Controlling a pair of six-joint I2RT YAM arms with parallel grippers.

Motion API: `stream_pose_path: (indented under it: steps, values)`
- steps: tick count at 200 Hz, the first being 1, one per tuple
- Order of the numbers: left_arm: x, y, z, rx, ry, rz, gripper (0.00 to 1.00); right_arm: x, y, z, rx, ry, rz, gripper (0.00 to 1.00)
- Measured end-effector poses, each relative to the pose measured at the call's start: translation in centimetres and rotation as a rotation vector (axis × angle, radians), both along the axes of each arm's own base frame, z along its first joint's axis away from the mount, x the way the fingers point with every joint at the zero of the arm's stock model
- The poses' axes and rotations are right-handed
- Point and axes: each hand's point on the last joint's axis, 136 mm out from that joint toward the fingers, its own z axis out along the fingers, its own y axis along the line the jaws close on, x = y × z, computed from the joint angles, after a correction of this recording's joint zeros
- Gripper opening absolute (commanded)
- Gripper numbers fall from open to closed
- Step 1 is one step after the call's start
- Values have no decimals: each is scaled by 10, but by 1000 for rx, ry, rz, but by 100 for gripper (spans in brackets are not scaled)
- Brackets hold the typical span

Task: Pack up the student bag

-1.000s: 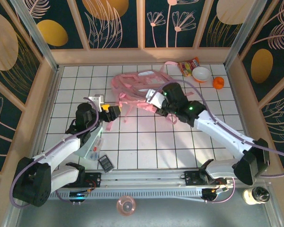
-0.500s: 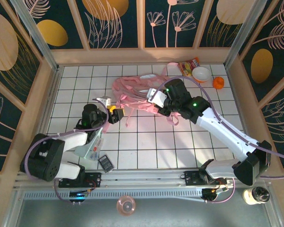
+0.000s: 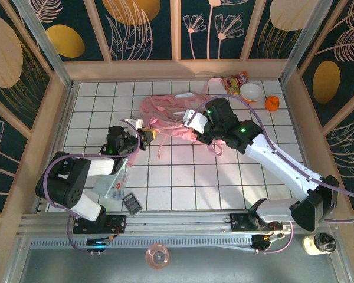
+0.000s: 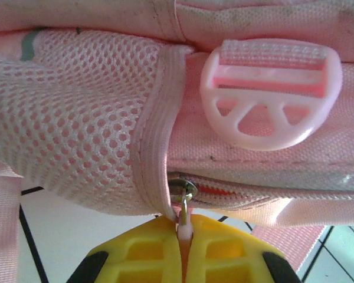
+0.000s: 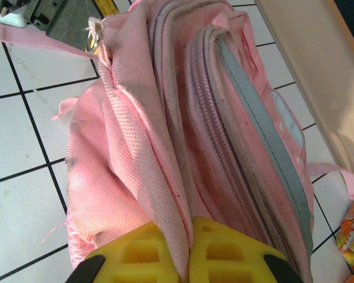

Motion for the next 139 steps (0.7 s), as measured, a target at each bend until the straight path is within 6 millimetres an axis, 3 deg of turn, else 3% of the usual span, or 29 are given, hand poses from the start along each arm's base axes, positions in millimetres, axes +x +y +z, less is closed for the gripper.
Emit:
stream_pose_path:
  steps: [35, 87, 139]
  values:
    - [-11, -9, 6, -39, 18, -70, 0, 6, 1, -4, 26, -11, -65, 0]
    - [-48, -31, 45, -66, -2, -225, 0, 13, 15, -49, 75, 44, -167, 0]
    - [-72, -58, 58, -14, 40, -359, 0, 22, 40, -63, 200, 122, -231, 0]
